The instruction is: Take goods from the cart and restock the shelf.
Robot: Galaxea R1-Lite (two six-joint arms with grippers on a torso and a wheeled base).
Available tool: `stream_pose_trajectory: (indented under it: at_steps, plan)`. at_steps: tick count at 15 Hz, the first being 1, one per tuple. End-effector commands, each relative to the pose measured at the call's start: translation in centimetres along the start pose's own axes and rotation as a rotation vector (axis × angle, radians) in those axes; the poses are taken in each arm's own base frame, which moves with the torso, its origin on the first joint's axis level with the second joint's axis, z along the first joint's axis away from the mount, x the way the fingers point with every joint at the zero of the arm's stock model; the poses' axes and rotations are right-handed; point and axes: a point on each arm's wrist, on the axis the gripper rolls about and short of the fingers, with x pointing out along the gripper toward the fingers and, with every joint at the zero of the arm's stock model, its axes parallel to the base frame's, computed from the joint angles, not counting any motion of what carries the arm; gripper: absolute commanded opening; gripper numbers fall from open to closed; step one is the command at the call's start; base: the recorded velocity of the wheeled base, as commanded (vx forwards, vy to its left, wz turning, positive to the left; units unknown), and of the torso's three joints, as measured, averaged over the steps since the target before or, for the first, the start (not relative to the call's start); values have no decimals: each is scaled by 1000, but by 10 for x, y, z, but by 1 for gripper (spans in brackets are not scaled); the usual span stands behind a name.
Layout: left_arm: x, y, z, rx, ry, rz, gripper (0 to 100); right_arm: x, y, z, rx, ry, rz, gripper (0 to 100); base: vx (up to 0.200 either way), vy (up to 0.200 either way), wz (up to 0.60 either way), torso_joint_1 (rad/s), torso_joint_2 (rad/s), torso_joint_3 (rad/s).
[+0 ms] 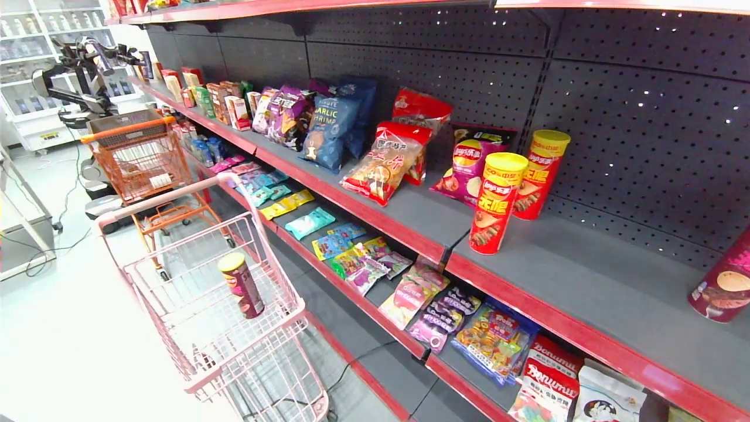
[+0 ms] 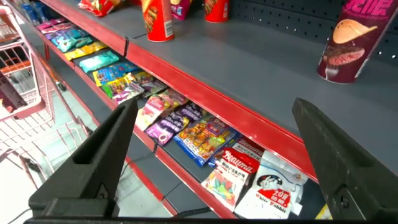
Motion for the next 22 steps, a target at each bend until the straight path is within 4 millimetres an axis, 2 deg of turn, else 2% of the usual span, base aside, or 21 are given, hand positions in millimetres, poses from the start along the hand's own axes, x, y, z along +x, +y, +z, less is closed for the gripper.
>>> stream_pose_trajectory:
  at_steps: [1, 9, 10, 11, 12, 13, 15, 16, 17, 18, 19, 20, 21, 22]
  plan:
    - [0, 0, 0, 0, 0, 0, 100, 0, 0, 0, 1, 1, 0, 100, 0, 0, 0, 0, 0, 0]
    - [0, 0, 1, -8, -7, 4, 100, 0, 0, 0, 3, 1, 0, 100, 0, 0, 0, 0, 0, 0]
    - [-4, 1, 35, -13, -63, 2, 100, 0, 0, 0, 3, 1, 0, 100, 0, 0, 0, 0, 0, 0]
    - [0, 2, 73, -37, -58, 5, 100, 0, 0, 0, 3, 1, 0, 100, 0, 0, 0, 0, 0, 0]
    - [17, 3, 147, -174, -96, -4, 100, 0, 0, 0, 1, 1, 2, 100, 0, 0, 0, 0, 0, 0]
    - [27, 3, 165, -182, -84, -3, 100, 0, 0, 0, 1, 1, 2, 100, 0, 0, 0, 0, 0, 0]
    - [34, 3, 156, -131, -38, 18, 100, 0, 0, 0, 3, 1, 2, 100, 0, 0, 0, 0, 0, 0]
    - [62, 6, 163, -137, 41, 130, 100, 0, 0, 0, 3, 1, 2, 100, 0, 0, 0, 0, 0, 0]
    - [79, 10, 169, -158, 64, 180, 100, 0, 0, 0, 1, 1, 2, 100, 0, 0, 0, 0, 0, 0]
    - [126, 23, 187, -150, 84, 222, 100, 0, 0, 0, 1, 1, 2, 100, 0, 0, 0, 0, 0, 0]
    - [164, 42, 198, -123, 74, 231, 100, 0, 0, 0, 1, 1, 2, 100, 0, 0, 0, 0, 0, 0]
    - [190, 65, 198, -81, 92, 239, 100, 0, 0, 0, 1, 1, 2, 100, 0, 0, 0, 0, 0, 0]
    - [191, 67, 197, -76, 94, 236, 100, 0, 0, 0, 1, 1, 0, 100, 0, 0, 0, 0, 0, 0]
    - [203, 100, 183, 0, 153, 127, 100, 0, 0, 0, 1, 1, 2, 100, 0, 0, 0, 0, 0, 0]
